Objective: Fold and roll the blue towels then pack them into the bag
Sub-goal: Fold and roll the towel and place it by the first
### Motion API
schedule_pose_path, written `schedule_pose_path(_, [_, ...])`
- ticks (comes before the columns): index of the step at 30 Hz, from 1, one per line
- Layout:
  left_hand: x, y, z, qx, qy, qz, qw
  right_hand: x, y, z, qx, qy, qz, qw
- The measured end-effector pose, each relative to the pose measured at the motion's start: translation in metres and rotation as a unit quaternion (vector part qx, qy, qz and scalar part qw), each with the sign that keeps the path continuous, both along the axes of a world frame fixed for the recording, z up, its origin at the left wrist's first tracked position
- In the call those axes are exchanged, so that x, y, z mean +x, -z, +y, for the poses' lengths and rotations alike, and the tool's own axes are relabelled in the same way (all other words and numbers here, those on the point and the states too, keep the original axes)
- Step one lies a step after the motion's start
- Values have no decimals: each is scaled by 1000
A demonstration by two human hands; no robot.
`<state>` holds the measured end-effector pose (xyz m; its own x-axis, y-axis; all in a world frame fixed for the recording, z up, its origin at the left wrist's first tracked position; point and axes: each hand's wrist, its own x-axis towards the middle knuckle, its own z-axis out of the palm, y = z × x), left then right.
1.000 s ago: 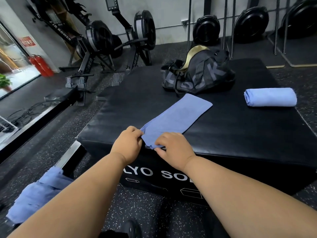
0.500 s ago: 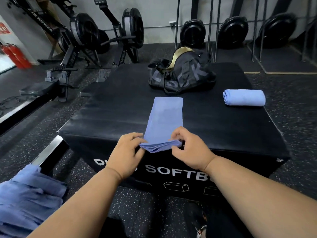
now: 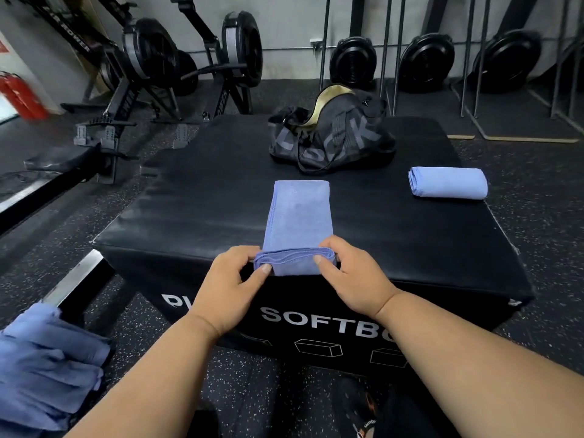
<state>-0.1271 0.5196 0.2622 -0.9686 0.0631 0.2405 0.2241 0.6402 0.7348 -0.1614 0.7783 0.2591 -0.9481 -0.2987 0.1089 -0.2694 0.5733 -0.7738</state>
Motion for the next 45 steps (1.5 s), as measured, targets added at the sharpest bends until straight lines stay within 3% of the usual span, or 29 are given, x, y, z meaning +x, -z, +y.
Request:
schedule_pose_path(4, [-14,-8,6,125,-30,-100,987,-13,1,-5,-61,40,-16,997])
schedule_pose_path(8, [-30,3,11,156,-61,-142,976,-24,6,-9,-96,80,-30,992])
schedule_pose_path(14, [-52,10,15,115,-155,-148,970,-40,12,-13,-59,124,-27,990])
schedule_pose_path(23, [-60,4,21,23,-197,-185,962,-50,14,-9,-20,119,-47,992])
schedule_pose_path(31, [-57,3,31,-54,-230,-119,964,-55,15,-6,6,110,-59,992])
schedule_pose_path(34, [-58,2,30,-10,-190,9,982,-58,11,-6,12,102,-67,993])
schedule_pose_path(37, [-62,7,30,-66,-53,103,991,-58,11,-6,21,98,-64,993])
schedule_pose_path(40, [-56,24,32,-167,54,30,984,-57,12,-6,19,101,-54,993])
schedule_pose_path(45, [-56,32,16,-191,84,-38,977,-55,10,-6,32,118,-33,992])
